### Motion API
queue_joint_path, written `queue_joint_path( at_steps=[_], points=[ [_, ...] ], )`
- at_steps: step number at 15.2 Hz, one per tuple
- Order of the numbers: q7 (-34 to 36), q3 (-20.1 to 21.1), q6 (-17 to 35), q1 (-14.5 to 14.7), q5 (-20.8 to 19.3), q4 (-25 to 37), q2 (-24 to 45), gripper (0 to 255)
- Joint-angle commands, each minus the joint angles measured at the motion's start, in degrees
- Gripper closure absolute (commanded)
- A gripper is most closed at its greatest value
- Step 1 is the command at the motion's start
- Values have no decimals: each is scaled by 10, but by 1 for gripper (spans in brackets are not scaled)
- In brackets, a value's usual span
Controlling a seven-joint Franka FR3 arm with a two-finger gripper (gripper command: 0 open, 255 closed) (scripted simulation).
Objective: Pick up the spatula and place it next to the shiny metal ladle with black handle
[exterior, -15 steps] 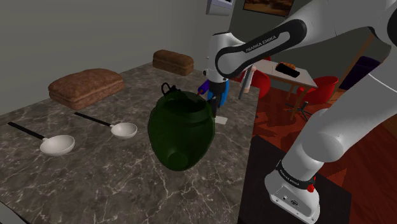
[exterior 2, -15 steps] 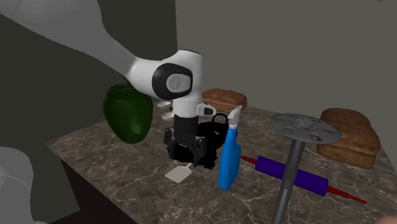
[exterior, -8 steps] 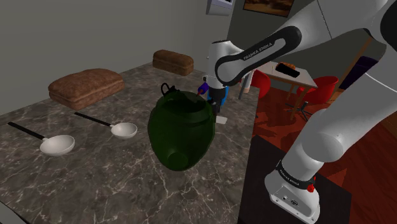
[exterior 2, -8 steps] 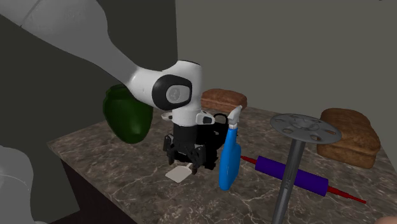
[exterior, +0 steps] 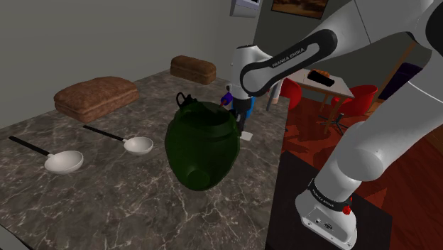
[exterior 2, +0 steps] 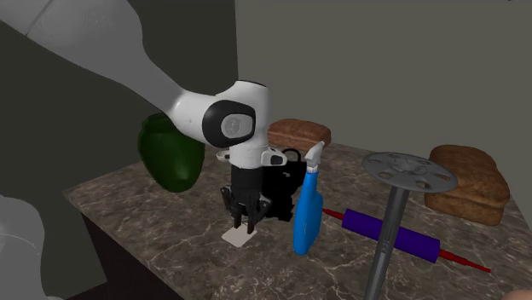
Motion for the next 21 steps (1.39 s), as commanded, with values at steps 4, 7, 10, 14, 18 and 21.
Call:
queue_joint_path(
  at_steps=[4, 7, 10, 14, 18, 21],
  points=[
    [2, 4, 2, 3, 3, -3, 7, 255],
    [-2, 0, -8, 1, 2, 3, 2, 255],
    [-2, 0, -9, 1, 2, 7, 0, 0],
    [-14, -13, -13, 0, 51, 90, 62, 0],
    [-26, -23, -26, -4, 102, 177, 121, 0],
    [-34, -29, -40, -11, 140, 245, 165, 0]
  ],
)
